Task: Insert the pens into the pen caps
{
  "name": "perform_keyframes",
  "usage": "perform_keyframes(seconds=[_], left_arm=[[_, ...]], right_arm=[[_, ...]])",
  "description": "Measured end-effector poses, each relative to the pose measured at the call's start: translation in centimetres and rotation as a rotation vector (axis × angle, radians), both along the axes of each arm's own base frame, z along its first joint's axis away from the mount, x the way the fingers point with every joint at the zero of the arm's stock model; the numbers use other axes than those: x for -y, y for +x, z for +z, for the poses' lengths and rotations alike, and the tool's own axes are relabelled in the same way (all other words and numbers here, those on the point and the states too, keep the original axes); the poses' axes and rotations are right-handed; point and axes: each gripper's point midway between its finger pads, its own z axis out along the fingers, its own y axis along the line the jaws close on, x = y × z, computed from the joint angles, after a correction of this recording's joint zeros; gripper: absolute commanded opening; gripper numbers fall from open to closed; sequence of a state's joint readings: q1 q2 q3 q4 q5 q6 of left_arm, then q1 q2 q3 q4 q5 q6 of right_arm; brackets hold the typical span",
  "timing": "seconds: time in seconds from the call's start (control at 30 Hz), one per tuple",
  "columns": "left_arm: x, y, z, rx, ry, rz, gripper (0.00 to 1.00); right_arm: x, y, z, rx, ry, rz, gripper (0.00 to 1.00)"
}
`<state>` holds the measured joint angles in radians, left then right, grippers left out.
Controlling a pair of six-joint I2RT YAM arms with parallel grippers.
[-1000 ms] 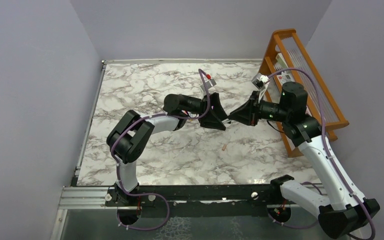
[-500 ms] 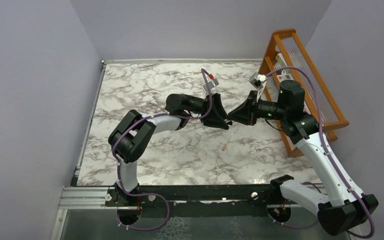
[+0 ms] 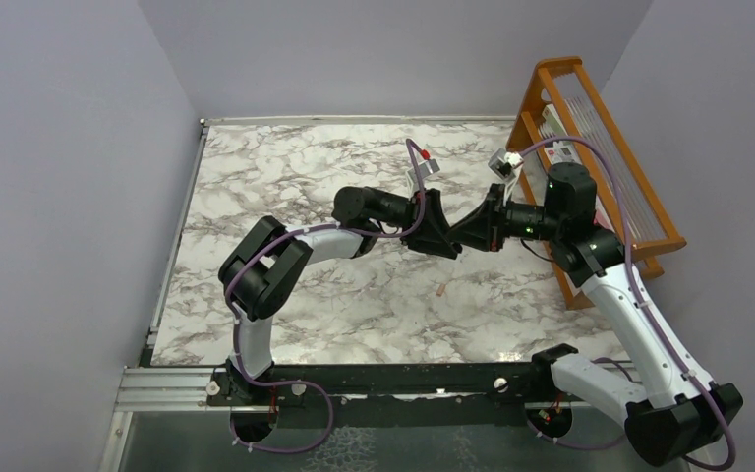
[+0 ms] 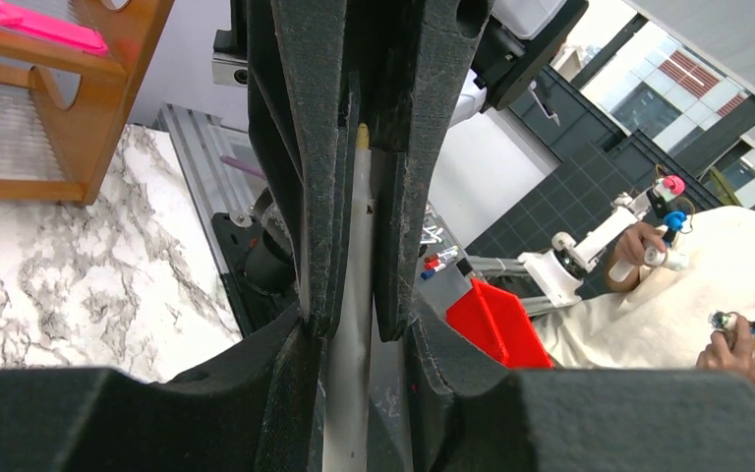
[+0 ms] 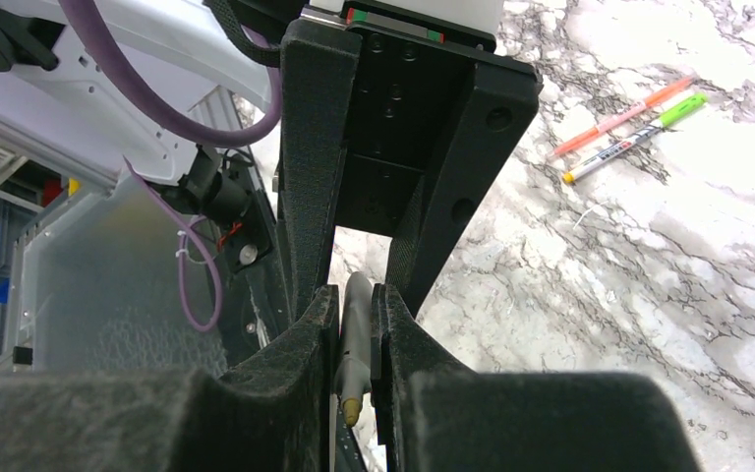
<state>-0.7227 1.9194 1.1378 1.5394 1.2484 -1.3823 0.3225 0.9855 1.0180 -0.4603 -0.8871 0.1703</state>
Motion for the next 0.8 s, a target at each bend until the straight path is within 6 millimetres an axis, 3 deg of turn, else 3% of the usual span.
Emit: perform_keyframes(seconds=[0.03,0.1,0.23,0.33,0.53,0.67,0.8], left_arm=[[0.0,0.0,0.0,0.0,0.0,0.0,0.0],[0.0,0.0,0.0,0.0,-0.001,0.0,0.0],[0.1,-0.1,-0.1,-0.004,0.001,-0.001,0.0],[0.1,-0.2,-0.9,-0.019,0.013,0.001,0.0],[-0.2,0.8,-3.7,-0.072,0.055,0.039,0.0],[-0.4,1.7,-4.3,-0.093,0.059,0.075,0.0],[-0.7,3.0,-4.2,-0.104,0.045,0.124,0.0]], right_arm=[[0.0,0.0,0.0,0.0,0.0,0.0,0.07],[0.1,0.0,0.0,0.008,0.002,-0.009,0.32],[1.0,0.6,0.4,0.052,-0.002,-0.123,0.5],[2.6,1.4,1.7,0.109,0.008,-0.26,0.54],[4.8,2.3,4.2,0.19,0.045,-0.436,0.54],[4.9,3.0,3.4,0.154,0.047,-0.466,0.54],[4.6,3.2,0.4,0.085,0.023,-0.461,0.54]])
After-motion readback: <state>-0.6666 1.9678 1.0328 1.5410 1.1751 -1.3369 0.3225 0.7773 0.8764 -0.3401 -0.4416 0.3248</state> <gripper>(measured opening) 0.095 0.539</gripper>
